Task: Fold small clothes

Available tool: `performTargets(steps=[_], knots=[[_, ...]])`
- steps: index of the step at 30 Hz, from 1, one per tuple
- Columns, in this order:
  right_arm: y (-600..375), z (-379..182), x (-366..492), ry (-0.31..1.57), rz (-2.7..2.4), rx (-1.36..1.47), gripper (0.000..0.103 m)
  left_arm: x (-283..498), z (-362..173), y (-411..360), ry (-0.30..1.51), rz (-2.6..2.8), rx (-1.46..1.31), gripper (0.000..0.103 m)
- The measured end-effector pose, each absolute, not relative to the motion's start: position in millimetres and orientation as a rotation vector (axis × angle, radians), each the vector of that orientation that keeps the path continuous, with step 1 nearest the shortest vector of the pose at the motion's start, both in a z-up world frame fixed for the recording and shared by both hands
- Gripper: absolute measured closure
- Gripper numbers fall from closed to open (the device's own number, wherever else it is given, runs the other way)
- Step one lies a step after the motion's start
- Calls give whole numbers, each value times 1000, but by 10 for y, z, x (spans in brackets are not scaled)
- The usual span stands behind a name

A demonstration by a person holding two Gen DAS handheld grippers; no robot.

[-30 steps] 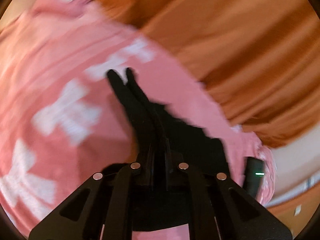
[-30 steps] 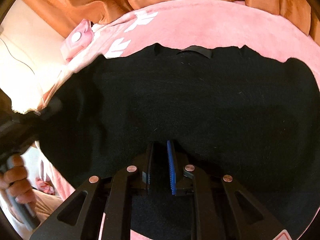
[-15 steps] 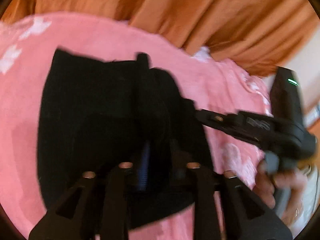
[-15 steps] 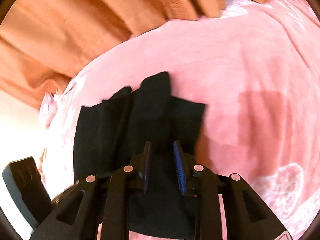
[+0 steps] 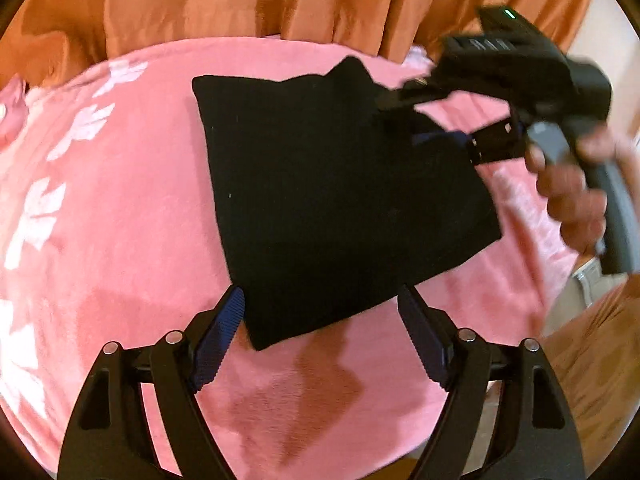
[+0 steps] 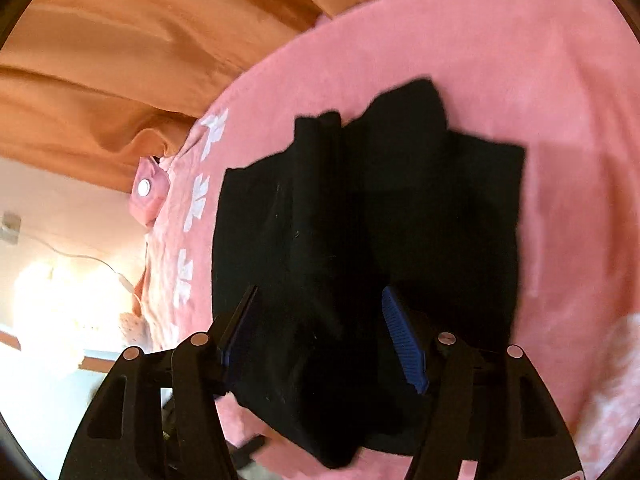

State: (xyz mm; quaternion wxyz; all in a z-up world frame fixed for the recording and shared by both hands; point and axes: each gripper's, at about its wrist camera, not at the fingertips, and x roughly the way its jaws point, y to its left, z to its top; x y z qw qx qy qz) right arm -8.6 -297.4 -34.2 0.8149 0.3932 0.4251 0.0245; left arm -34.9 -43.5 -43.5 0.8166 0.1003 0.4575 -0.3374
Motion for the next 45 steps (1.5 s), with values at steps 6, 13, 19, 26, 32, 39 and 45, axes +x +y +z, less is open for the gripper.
performTargets(steps=[6,13,19,26,32,39,45], knots=[[-2714,-279,76,894,43,702,93,-245,-471,-215,1033,-698,119,27],[-2729,560,-432,604,118,551,95,-97,-95,66,944,-693,-64,26],[-3094,-442,-131,880,-56,691,95,193,-247,49,1057,-641,-199,26],[-2981,32,-510,749,-44,602,95,268,-172,-212,1044,-646,-230,26],[-3133,-449,-436,873,-110,642,95,301,-467,-426,1117,-587,-119,26],[-3069,-261,-750,872,-73,604,87,312,-495,-371,1134,-589,-127,26],[-2823,-323,-730,906,-29,553,73,365,-520,-379,1143,-590,-134,26]])
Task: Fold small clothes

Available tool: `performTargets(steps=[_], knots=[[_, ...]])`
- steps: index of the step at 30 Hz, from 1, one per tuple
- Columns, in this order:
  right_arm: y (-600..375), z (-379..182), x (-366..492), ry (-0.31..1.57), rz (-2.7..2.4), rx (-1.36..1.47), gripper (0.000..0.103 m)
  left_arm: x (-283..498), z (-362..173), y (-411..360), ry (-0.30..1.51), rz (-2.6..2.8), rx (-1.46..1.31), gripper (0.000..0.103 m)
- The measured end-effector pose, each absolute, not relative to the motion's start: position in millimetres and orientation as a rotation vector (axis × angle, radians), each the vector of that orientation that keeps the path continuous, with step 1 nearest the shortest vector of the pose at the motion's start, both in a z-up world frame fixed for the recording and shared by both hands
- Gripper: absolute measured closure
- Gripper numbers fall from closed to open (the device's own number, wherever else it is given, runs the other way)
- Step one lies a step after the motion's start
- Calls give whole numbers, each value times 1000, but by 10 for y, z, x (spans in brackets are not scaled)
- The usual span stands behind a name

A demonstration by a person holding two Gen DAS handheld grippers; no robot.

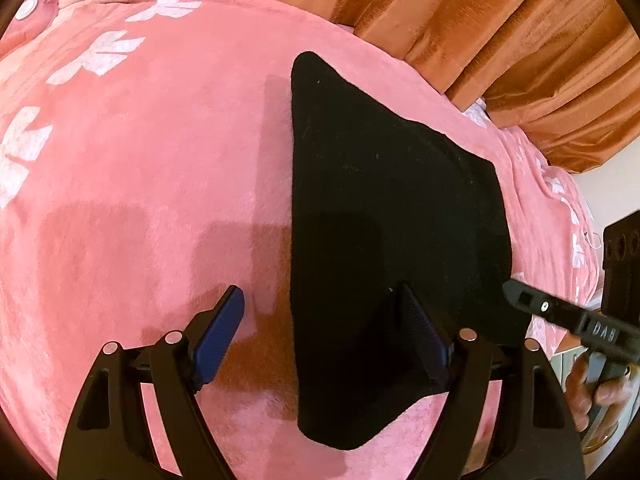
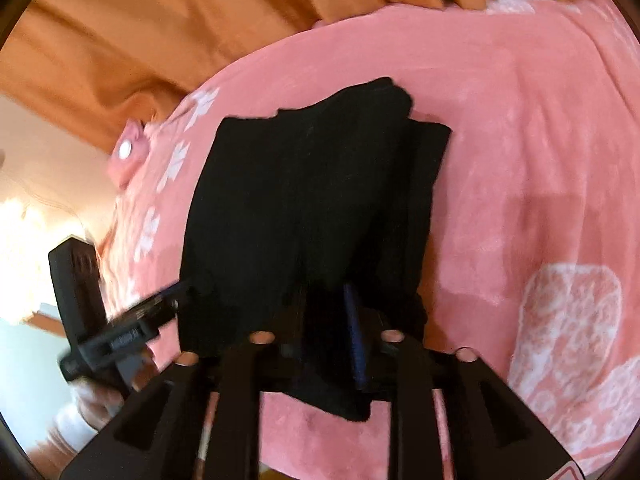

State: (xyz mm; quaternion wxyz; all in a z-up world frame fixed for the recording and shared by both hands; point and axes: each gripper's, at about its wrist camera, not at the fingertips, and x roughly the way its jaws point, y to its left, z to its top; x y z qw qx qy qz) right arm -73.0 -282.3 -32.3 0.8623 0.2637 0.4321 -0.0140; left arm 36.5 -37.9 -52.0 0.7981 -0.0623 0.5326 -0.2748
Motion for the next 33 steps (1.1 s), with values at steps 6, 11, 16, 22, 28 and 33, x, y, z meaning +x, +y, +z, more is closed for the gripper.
performTargets(steps=[6,11,16,22,28,33], knots=[[-2860,-121,-877,836,-18,505,95,352,-516,-443,1133,-573,-101,25],[-3032,-522,-737,983,-83,550,95,323,-521,-493,1118,-577,-58,22],[-3015,-102,-838,851,-98,512,92,310,-516,-499,1113,-567,-45,22],[-3180,180,-553,768,-141,528,77,281,-530,-512,1099,-562,-29,22],[-3181,-124,-37,898,-184,474,64,285,-530,-493,1105,-567,-38,22],[-2990,357,-58,732,-59,433,97,315,-527,-452,1127,-575,-64,22]])
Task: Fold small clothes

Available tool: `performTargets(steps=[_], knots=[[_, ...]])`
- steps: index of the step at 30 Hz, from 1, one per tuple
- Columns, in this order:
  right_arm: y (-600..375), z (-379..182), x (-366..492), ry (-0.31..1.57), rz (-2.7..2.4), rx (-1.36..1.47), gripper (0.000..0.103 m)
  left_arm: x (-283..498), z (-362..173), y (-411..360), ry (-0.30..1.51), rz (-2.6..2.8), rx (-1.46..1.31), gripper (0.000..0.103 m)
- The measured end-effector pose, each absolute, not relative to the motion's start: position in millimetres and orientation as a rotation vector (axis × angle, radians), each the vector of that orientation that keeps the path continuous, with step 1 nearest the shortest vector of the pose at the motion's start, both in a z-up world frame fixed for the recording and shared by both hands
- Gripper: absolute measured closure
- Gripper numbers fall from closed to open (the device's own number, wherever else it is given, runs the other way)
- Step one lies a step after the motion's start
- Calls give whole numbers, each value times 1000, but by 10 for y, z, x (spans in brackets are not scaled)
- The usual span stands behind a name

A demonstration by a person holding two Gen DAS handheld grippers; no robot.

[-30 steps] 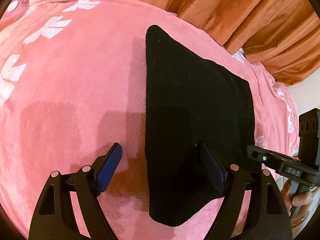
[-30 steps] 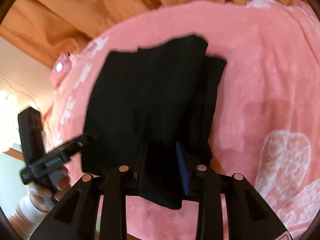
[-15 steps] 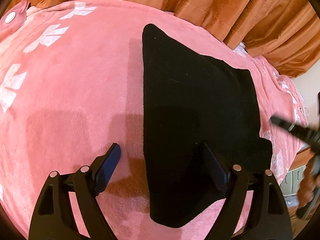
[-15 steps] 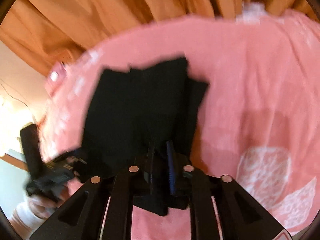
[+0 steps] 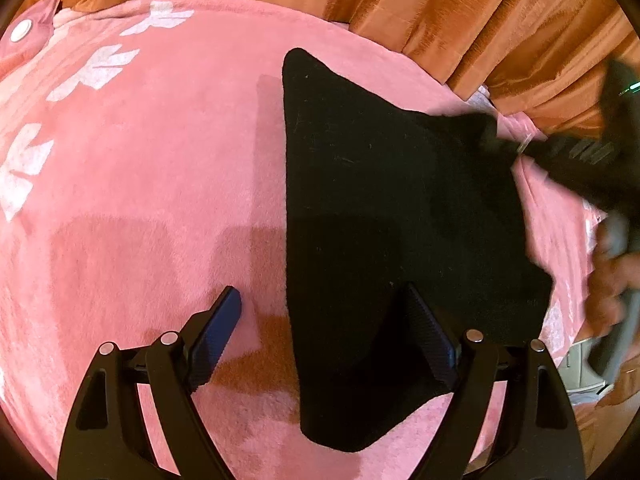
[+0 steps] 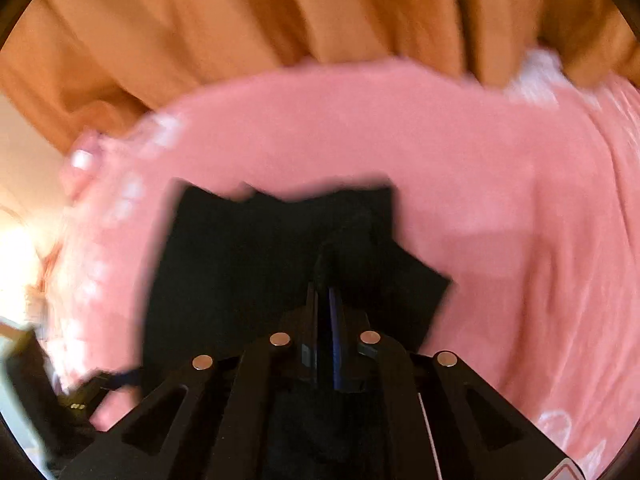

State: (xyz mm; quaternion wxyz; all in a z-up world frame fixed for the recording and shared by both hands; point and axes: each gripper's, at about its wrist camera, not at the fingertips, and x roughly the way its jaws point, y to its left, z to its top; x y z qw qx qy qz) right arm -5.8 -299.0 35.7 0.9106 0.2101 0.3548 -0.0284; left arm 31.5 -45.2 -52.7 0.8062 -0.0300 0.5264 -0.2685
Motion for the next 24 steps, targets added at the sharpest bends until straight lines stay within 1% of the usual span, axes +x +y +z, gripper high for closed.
performTargets(steps=[2,3,5,6,8,9,10,11,12,14,16,17,19,20,21,22,24], knots=[[-2971,559,-120,663,-23,435,98,333,-523,-434,1132,-579,-77,22],[-2986,564,-110,665,-33,425,98,345,-524,-420,1135,-582,-85,22],[-3141,307,-15,754,-135,412,98,352,-528,-415,1136,-585,-84,22],[-3245,68,69,837,-191,415,98,353,-527,-414,1135,-588,-81,22],[-3401,-313,133,920,-180,503,99,346,-520,-419,1135,-589,-70,22],[-3438,-293,85,891,-182,537,100,337,-513,-413,1137,-586,-72,22],[-3431,-209,36,889,-189,552,98,327,-507,-398,1139,-584,-76,22],[-3381,-78,-51,865,-177,547,90,325,-505,-386,1141,-582,-79,22],[-3300,62,-179,830,-148,526,87,323,-505,-358,1145,-579,-84,22],[-3126,200,-433,823,-105,471,87,323,-512,-314,1152,-580,-95,22],[-2928,138,-683,863,-58,432,87,297,-518,-297,1150,-578,-89,22],[-2859,42,-741,898,-49,418,87,284,-525,-292,1146,-578,-80,22],[-2739,-291,-725,1024,-86,351,92,254,-535,-310,1134,-577,-60,22],[-2711,-491,-698,1069,-105,306,102,236,-539,-334,1127,-572,-39,22],[-2716,-475,-738,1028,-96,292,102,226,-540,-338,1122,-568,-29,22],[-2740,-449,-747,1031,-92,300,102,210,-535,-343,1117,-563,-21,22],[-2839,-323,-882,983,-91,358,99,186,-500,-341,1112,-556,-25,23]])
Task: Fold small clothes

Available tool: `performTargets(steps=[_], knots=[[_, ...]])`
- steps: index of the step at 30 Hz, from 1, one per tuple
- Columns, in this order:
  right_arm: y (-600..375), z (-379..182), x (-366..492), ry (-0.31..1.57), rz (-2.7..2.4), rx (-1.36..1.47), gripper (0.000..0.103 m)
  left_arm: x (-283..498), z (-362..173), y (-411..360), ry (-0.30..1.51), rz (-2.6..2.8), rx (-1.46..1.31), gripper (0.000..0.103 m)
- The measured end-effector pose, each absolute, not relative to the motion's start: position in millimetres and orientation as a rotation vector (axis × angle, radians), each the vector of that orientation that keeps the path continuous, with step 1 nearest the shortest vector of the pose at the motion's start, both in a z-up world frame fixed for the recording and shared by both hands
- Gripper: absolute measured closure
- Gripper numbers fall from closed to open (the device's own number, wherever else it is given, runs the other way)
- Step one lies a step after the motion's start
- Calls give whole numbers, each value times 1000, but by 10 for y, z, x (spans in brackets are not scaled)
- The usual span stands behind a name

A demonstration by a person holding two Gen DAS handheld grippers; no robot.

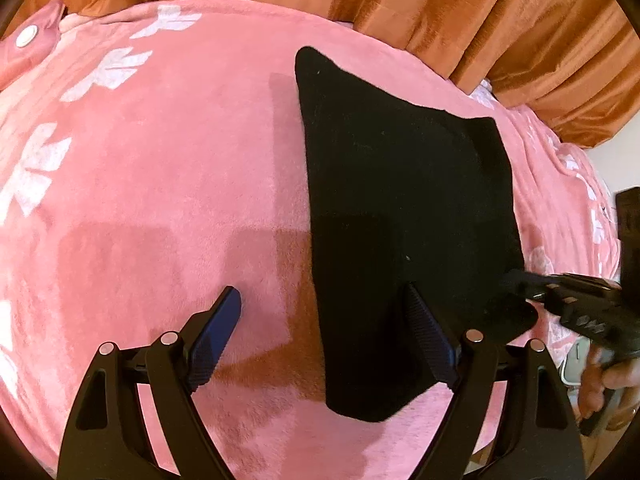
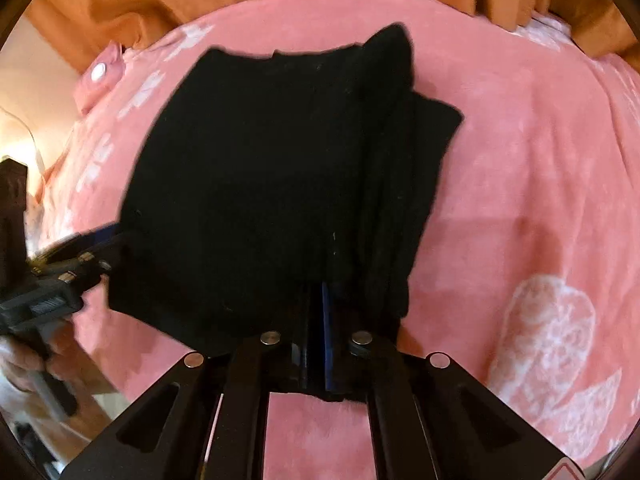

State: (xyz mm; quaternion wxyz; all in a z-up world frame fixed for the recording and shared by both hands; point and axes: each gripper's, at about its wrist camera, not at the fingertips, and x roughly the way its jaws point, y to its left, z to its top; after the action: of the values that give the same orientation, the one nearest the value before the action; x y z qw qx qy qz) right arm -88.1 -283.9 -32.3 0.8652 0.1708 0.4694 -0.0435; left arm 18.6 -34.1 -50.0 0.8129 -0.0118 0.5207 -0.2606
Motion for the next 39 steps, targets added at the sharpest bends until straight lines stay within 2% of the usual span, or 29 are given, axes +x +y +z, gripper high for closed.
performTargets(steps=[3,5,8,10,11,12,14,20,23,25,26,29,30,32,33,37,39], knots=[[-2776,-276,-992,994,-88,289,95,145,-460,-354,1115,-573,-42,23],[-2722,-493,-916,1097,-80,251,93,100,-471,-364,1130,-588,-41,23],[-2721,-425,-919,1090,-72,241,94,-6,-516,-371,1169,-621,-17,23],[-2846,-218,-999,1010,-56,318,89,-37,-489,-390,1155,-633,-1,23],[-2894,-144,-1013,976,-56,347,79,-22,-468,-407,1151,-642,-7,23],[-2979,-70,-1036,930,-77,383,57,32,-425,-418,1141,-652,-33,23],[-3128,-17,-1005,884,-140,435,29,175,-362,-438,1123,-632,-91,21],[-3228,-443,-579,966,-120,619,29,531,-559,-549,1205,-575,-235,17],[-3147,-512,-626,918,-105,619,23,542,-531,-697,1160,-574,-205,15],[-3098,-474,-624,907,-101,574,24,540,-540,-791,1148,-600,-192,20],[-3090,-479,-601,905,-92,564,30,543,-548,-827,1147,-592,-181,23],[-3100,-457,-533,880,-44,590,68,549,-498,-904,1123,-614,-156,46],[-3097,-395,-542,872,-47,580,77,559,-472,-905,1122,-620,-164,56],[-3073,-287,-492,835,-41,558,83,593,-344,-896,1102,-652,-178,73],[-3045,-179,-519,806,-36,553,83,609,-274,-886,1088,-677,-188,77],[-2924,407,-715,651,-30,490,84,619,208,-863,986,-766,-231,78],[-2861,765,-867,548,-23,459,84,572,622,-798,886,-816,-228,78]])
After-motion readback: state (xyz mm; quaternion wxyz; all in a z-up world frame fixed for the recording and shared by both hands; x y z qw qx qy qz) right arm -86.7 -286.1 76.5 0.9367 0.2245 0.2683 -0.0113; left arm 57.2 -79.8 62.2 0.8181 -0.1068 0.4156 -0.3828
